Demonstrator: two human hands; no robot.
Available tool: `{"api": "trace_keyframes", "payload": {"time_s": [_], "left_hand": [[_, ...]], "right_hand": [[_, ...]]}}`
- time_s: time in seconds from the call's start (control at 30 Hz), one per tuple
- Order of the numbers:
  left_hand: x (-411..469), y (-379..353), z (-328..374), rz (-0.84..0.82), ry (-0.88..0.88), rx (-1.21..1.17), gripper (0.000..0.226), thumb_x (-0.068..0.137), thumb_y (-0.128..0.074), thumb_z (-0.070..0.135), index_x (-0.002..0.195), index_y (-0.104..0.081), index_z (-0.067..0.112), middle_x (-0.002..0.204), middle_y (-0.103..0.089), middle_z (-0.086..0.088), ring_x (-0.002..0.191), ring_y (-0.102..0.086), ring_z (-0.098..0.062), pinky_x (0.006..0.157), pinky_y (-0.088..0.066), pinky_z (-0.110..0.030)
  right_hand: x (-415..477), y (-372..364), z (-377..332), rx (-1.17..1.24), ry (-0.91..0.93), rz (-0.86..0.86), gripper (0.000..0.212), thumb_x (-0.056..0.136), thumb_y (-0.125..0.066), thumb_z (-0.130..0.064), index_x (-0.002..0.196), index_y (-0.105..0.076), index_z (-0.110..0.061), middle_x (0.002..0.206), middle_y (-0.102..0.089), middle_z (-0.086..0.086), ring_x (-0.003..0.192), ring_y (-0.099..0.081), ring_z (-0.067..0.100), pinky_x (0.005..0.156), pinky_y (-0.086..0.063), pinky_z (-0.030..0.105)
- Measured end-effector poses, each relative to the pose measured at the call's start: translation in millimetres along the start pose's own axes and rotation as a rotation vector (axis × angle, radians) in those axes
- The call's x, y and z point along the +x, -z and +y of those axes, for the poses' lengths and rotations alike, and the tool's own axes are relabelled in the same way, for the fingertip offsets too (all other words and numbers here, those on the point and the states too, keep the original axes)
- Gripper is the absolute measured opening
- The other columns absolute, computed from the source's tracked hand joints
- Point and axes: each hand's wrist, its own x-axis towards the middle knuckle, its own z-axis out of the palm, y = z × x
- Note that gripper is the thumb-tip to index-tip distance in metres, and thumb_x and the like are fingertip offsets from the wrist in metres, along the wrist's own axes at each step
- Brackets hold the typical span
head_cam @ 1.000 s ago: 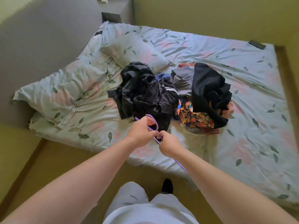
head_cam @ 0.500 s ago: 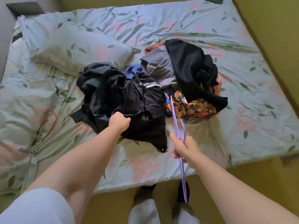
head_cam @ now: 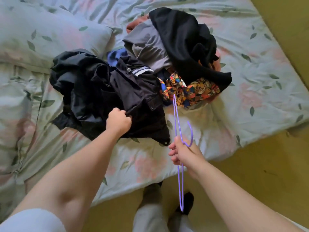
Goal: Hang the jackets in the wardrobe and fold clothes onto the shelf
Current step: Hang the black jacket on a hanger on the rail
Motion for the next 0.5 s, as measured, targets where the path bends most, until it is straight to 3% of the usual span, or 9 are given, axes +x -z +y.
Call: {"api": "trace_keyframes", "payload": {"time_s": [0.1,0.17,0.2,0.23,0.3,0.33,0.4,0.43,0.5], "left_hand": [[-73.3,15.0,52.1,-0.083,-0.205,-0.107,0.034,0.094,-0.054,0.024,0.070,-0.052,0.000,0.083,-0.058,-0.015,0.082,-0.058,-0.035,0.067,-0.038,-0.038],[-125.8,31.6,84.2,-0.127,-0.338,-0.186,0.035,0.093,-0.057,0.023,0.062,-0.047,0.009,0.073,-0.056,-0.010,0.073,-0.056,-0.029,0.062,-0.034,-0.037],[-148.5,40.2,97.3,-0.141,-0.382,-0.231,0.035,0.092,-0.058,0.024,0.062,-0.047,0.011,0.071,-0.055,-0.008,0.070,-0.055,-0.027,0.061,-0.036,-0.037],[-167.3,47.2,108.2,-0.162,-0.396,-0.309,0.033,0.091,-0.059,0.026,0.063,-0.049,0.010,0.071,-0.057,-0.007,0.069,-0.057,-0.026,0.062,-0.040,-0.036],[-199.5,62.9,127.1,-0.204,-0.386,-0.517,0.031,0.085,-0.058,0.036,0.070,-0.060,0.009,0.074,-0.067,-0.008,0.072,-0.064,-0.029,0.069,-0.054,-0.040],[-215.0,74.9,136.9,-0.197,-0.388,-0.592,0.029,0.084,-0.058,0.037,0.071,-0.065,0.013,0.074,-0.071,-0.006,0.072,-0.067,-0.027,0.072,-0.057,-0.042],[-240.5,96.4,154.6,-0.192,-0.435,-0.685,0.028,0.091,-0.061,0.027,0.064,-0.069,0.026,0.068,-0.071,0.008,0.068,-0.068,-0.012,0.070,-0.055,-0.030],[-254.3,107.6,162.5,-0.189,-0.467,-0.731,0.032,0.094,-0.062,0.021,0.063,-0.070,0.028,0.067,-0.071,0.012,0.068,-0.068,-0.007,0.070,-0.054,-0.026],[-281.4,127.5,177.3,-0.220,-0.480,-0.898,0.018,0.096,-0.061,0.015,0.083,-0.073,0.013,0.082,-0.075,-0.003,0.082,-0.071,-0.019,0.083,-0.059,-0.036]], "right_hand": [[-18.6,5.9,-4.8,-0.104,0.116,-0.011,0.040,0.108,-0.040,-0.034,0.089,-0.061,-0.006,0.081,-0.062,0.011,0.063,-0.059,0.016,0.056,-0.052,0.024],[-36.1,13.2,-13.5,-0.182,0.201,-0.021,0.029,0.105,-0.047,-0.031,0.088,-0.063,-0.014,0.089,-0.063,0.010,0.078,-0.064,0.021,0.074,-0.059,0.039],[-44.4,18.6,-17.5,-0.178,0.239,-0.034,0.019,0.100,-0.055,-0.027,0.085,-0.065,-0.022,0.091,-0.063,0.006,0.080,-0.063,0.015,0.079,-0.059,0.040],[-56.6,23.2,-22.5,-0.172,0.273,-0.047,0.011,0.092,-0.063,-0.020,0.083,-0.066,-0.027,0.092,-0.061,0.002,0.078,-0.062,0.005,0.076,-0.058,0.030],[-73.6,29.4,-23.5,-0.230,0.309,-0.030,0.027,0.079,-0.072,-0.006,0.082,-0.057,-0.028,0.092,-0.053,-0.002,0.072,-0.057,-0.001,0.059,-0.049,0.015],[-78.3,30.6,-22.6,-0.297,0.319,0.033,0.036,0.072,-0.078,-0.010,0.086,-0.050,-0.027,0.097,-0.050,-0.001,0.080,-0.058,0.005,0.059,-0.049,0.016],[-85.0,32.9,-22.0,-0.333,0.407,0.133,0.059,0.055,-0.092,-0.026,0.093,-0.047,-0.021,0.108,-0.050,0.005,0.098,-0.059,0.024,0.070,-0.055,0.023],[-90.6,34.8,-23.5,-0.277,0.485,0.156,0.064,0.052,-0.095,-0.028,0.095,-0.049,-0.020,0.107,-0.052,0.006,0.097,-0.059,0.029,0.071,-0.055,0.025],[-105.6,41.7,-36.3,-0.180,0.677,0.196,0.054,0.056,-0.095,-0.025,0.094,-0.058,-0.033,0.098,-0.061,0.003,0.090,-0.062,0.021,0.072,-0.054,0.027]]}}
